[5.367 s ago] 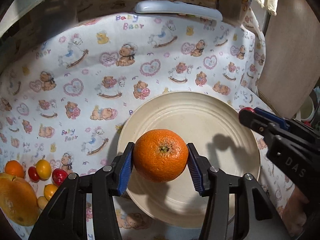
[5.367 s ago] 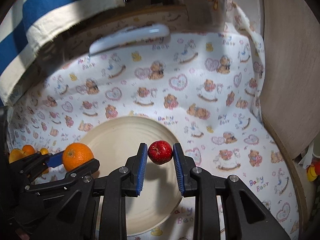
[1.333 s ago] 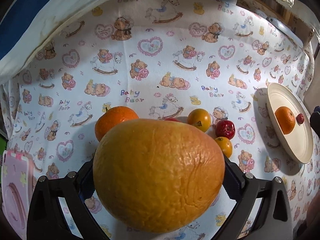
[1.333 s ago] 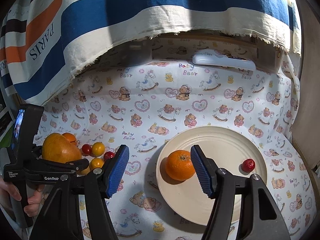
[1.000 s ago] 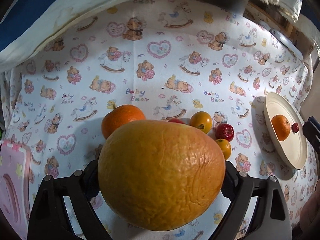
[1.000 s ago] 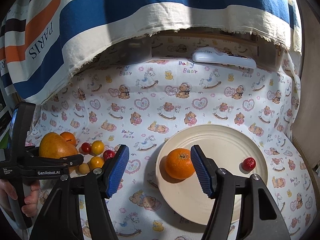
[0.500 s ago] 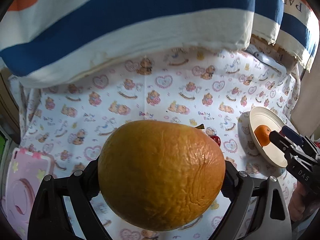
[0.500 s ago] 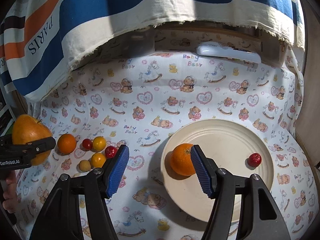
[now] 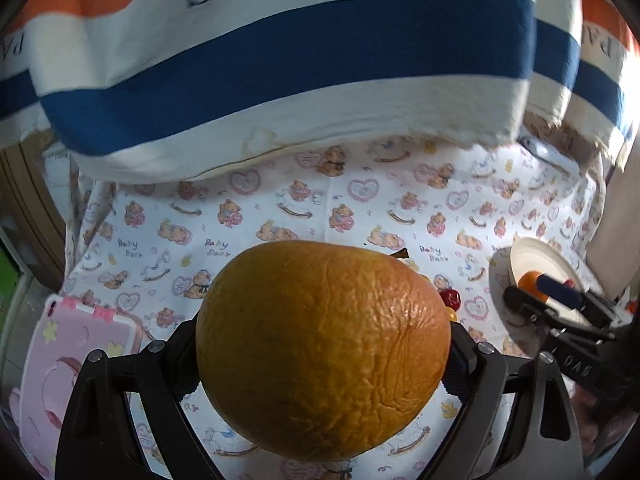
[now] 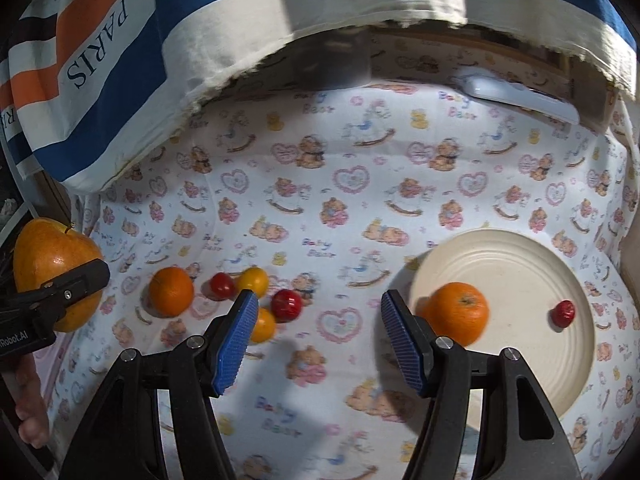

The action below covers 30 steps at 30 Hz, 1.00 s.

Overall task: Organize fruits
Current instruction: 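Grasp the second tangerine with the right tool while the left tool holds the grapefruit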

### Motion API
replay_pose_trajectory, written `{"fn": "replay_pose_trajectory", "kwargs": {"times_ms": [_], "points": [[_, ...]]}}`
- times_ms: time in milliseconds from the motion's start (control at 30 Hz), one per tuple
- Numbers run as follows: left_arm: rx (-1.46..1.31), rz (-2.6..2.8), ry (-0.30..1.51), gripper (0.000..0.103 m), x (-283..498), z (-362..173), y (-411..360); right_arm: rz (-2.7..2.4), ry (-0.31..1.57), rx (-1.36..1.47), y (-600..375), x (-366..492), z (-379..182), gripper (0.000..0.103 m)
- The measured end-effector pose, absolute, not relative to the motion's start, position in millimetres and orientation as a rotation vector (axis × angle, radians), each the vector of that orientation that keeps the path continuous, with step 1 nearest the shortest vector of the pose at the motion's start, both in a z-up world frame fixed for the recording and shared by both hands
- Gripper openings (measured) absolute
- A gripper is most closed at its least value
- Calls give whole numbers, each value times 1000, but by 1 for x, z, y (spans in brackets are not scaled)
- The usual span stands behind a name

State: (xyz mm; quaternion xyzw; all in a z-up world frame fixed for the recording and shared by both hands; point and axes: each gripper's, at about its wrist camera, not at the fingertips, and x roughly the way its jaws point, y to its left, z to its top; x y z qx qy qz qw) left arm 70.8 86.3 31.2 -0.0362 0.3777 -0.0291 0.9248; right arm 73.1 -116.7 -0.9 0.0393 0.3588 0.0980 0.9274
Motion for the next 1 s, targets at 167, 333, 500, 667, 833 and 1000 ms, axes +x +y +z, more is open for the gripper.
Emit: {"fn": "replay_pose_trajectory", "kwargs": {"times_ms": [167,333,500,667,833,1000], "points": [[-113,-25,780,91,77,31,108,306,770,85,-82,83,-1,66],[-164,-3,782,91,79,31,127,393,797,60,-38,97,-9,66],[-174,36,790,91,82,27,140,433,833,27,1,107,-18,66],[-219,79,809,91,87,22,156,424,855,31,20,118,-28,65],[-208,109,816,91,90,18,161,393,872,3,34,129,-36,58],[-221,97,816,91,88,20,162,389,885,-13,41,135,-41,52]]}}
